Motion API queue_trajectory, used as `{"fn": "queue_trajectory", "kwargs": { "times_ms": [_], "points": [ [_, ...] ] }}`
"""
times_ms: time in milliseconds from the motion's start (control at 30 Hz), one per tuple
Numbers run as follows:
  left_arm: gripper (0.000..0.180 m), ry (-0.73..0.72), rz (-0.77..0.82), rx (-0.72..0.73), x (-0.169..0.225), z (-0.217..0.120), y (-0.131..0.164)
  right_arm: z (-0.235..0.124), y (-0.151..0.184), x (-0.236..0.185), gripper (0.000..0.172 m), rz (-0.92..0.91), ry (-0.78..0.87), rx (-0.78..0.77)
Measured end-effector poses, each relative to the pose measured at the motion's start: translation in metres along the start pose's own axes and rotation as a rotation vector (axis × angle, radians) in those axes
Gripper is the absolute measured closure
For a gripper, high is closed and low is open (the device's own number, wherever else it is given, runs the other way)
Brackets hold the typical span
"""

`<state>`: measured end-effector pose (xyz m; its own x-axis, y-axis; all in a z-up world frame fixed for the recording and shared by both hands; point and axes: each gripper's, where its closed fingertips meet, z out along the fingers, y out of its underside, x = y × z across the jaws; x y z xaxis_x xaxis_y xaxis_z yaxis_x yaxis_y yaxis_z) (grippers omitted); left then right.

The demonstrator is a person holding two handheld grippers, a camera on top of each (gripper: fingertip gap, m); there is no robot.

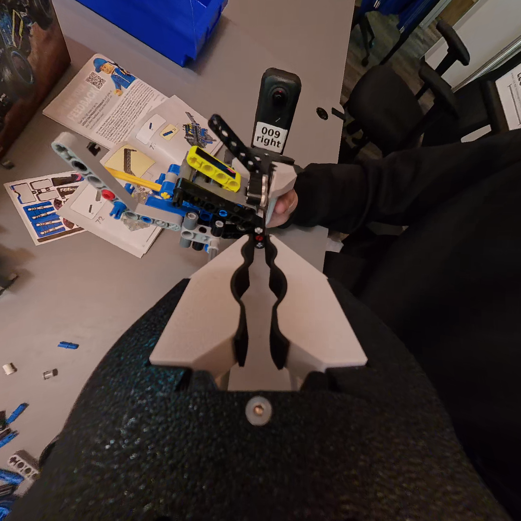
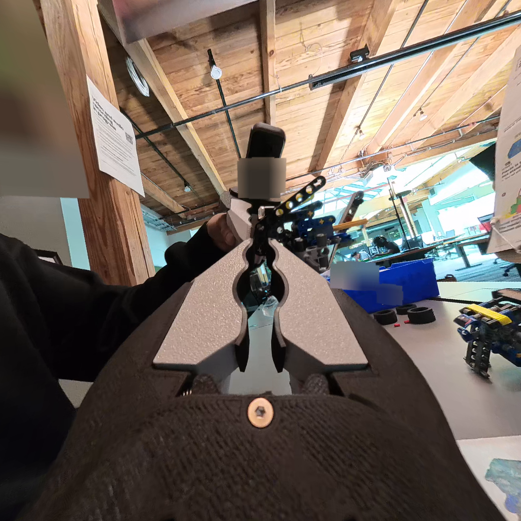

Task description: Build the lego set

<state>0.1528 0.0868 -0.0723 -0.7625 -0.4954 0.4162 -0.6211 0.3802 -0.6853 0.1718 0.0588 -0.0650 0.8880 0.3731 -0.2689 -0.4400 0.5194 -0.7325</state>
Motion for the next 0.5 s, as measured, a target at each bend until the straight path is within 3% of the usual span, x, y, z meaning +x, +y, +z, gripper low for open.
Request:
{"fn": "queue_trajectory", "kwargs": {
  "times_ms": [500],
  "points": [
    [0.176,0.001,0.013,-0.013,0.0053,0.0027,-0.0031,0.0008,-0.0012,-0.0073,0.167,-0.003,-0.043,-0.009]
  ]
}}
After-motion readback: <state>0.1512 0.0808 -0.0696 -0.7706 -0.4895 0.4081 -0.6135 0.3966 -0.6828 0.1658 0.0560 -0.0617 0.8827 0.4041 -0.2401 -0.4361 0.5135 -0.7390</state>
